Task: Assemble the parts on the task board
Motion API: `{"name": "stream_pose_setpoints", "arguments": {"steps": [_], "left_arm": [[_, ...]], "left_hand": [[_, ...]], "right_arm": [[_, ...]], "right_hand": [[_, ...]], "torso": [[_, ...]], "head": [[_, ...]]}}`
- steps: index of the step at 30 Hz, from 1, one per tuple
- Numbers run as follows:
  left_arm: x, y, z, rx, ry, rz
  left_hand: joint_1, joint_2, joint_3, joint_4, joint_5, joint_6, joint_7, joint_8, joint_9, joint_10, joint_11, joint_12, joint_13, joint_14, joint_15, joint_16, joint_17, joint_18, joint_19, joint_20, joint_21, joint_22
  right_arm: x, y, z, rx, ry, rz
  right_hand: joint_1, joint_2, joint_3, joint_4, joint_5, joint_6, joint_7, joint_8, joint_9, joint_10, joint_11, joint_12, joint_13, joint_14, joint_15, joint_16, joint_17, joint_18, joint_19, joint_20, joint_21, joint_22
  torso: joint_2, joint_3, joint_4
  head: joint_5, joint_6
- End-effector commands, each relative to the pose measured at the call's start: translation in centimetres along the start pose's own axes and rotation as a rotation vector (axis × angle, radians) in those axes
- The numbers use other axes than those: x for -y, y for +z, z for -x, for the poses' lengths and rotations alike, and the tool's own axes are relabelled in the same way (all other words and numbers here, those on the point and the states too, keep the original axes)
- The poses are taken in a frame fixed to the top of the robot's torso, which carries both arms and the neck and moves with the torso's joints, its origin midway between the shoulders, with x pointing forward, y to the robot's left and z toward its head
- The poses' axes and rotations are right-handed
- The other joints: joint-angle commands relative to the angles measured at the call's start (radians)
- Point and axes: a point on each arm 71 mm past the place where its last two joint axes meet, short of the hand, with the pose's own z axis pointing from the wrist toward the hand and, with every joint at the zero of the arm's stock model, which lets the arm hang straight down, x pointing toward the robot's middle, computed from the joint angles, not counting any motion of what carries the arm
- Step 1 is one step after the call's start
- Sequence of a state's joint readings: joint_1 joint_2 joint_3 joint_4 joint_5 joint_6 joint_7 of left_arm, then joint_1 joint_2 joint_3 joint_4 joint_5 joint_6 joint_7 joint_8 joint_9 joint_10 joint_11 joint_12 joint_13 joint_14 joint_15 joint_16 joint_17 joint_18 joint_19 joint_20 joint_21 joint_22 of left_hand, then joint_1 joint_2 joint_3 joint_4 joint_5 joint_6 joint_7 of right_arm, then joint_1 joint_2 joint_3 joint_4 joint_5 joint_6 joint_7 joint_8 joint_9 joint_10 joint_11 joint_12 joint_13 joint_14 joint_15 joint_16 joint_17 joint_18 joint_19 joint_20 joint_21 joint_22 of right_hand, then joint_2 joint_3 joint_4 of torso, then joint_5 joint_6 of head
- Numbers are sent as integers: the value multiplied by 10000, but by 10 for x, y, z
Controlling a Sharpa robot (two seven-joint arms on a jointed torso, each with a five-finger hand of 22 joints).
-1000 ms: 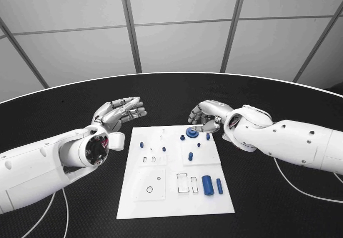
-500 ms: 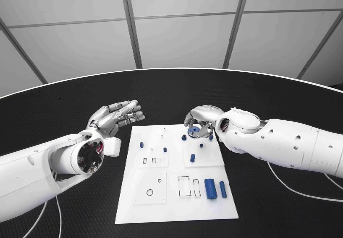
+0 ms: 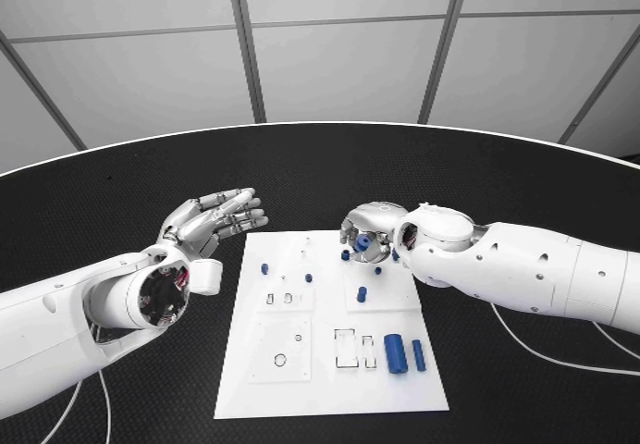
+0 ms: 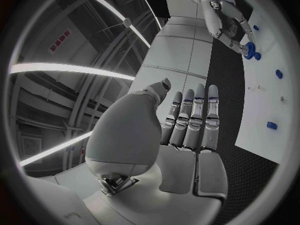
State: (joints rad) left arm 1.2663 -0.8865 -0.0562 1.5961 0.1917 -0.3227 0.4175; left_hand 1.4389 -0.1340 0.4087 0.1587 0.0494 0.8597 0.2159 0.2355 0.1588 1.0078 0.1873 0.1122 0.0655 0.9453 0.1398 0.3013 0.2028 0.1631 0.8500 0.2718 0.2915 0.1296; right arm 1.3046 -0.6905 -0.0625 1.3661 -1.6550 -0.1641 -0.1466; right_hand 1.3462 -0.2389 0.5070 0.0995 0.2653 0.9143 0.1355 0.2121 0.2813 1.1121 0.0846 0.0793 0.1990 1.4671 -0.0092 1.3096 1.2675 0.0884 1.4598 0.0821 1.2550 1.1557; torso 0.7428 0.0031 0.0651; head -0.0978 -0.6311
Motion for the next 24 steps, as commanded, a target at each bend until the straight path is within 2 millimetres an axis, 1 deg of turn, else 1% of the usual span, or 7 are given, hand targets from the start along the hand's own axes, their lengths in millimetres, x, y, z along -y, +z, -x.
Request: {"name": "stream_pose_setpoints", "arguments": {"steps": [1,5,9,13,15,21,24], "left_arm": [[0,0,0,4,3,6],[0,0,0,-8,-1,14],[0,0,0,-31,-11,35],[0,0,0,-53,-22,60],[1,0,0,-62,-28,71],[1,-1,0,-74,-44,92],[1,-1,0,-77,-47,95]], "left_hand": [[-32,-35,40,-5,21,23,341,-35,-16,31,38,-45,-15,5,68,-24,10,205,43,-9,58,-4],[-32,-35,40,-5,21,23,341,-35,-16,31,38,-45,-15,5,68,-24,10,205,43,-9,58,-4],[-32,-35,40,-5,21,23,341,-35,-16,31,38,-45,-15,5,68,-24,10,205,43,-9,58,-4],[-69,-55,56,-5,20,16,347,-49,-22,26,45,-72,-14,-7,75,-38,13,203,46,-10,61,-7],[-69,-55,56,-5,20,16,347,-49,-22,26,45,-72,-14,-7,75,-38,13,203,46,-10,61,-7],[-89,-65,63,-7,20,10,348,-57,-26,20,49,-87,-14,-17,80,-48,14,201,45,-10,62,-9],[-89,-65,63,-7,20,10,348,-57,-26,20,49,-87,-14,-17,80,-48,14,201,45,-10,62,-9]], "right_arm": [[-1,1,0,4,-108,4],[-1,2,0,-3,-326,-25],[0,4,0,-28,-436,-91],[0,5,-1,-98,-487,-122],[-1,5,-1,-142,-503,-137],[-1,6,-2,-253,-534,-166],[-1,7,-3,-294,-543,-165]], "right_hand": [[13,-86,48,61,41,-28,-1,17,33,-22,8,58,33,553,84,84,56,-128,65,37,124,142],[-14,-72,64,90,46,-9,-6,40,65,36,-6,90,63,556,81,146,92,-151,87,38,287,340],[-60,-56,85,139,47,44,-13,86,120,180,-48,164,125,563,49,239,143,-205,142,38,580,706],[-55,-32,109,147,57,49,-19,94,136,222,-63,184,143,557,37,227,109,-209,142,35,621,754],[-61,7,138,165,68,66,-26,109,154,253,-73,197,158,553,28,234,101,-208,131,33,640,773],[-54,18,152,164,69,68,-28,113,163,286,-85,213,170,552,19,245,103,-208,126,31,650,785],[-51,34,169,166,69,79,-27,124,178,327,-98,232,187,550,8,257,105,-206,117,27,661,796]], "torso": [[51,0,31],[62,0,55],[95,14,82],[134,12,115],[149,4,133],[207,16,135],[220,16,151]], "head": [[-16,32],[-21,34],[-27,55],[-63,83],[-81,95],[-69,103],[-69,118]]}}
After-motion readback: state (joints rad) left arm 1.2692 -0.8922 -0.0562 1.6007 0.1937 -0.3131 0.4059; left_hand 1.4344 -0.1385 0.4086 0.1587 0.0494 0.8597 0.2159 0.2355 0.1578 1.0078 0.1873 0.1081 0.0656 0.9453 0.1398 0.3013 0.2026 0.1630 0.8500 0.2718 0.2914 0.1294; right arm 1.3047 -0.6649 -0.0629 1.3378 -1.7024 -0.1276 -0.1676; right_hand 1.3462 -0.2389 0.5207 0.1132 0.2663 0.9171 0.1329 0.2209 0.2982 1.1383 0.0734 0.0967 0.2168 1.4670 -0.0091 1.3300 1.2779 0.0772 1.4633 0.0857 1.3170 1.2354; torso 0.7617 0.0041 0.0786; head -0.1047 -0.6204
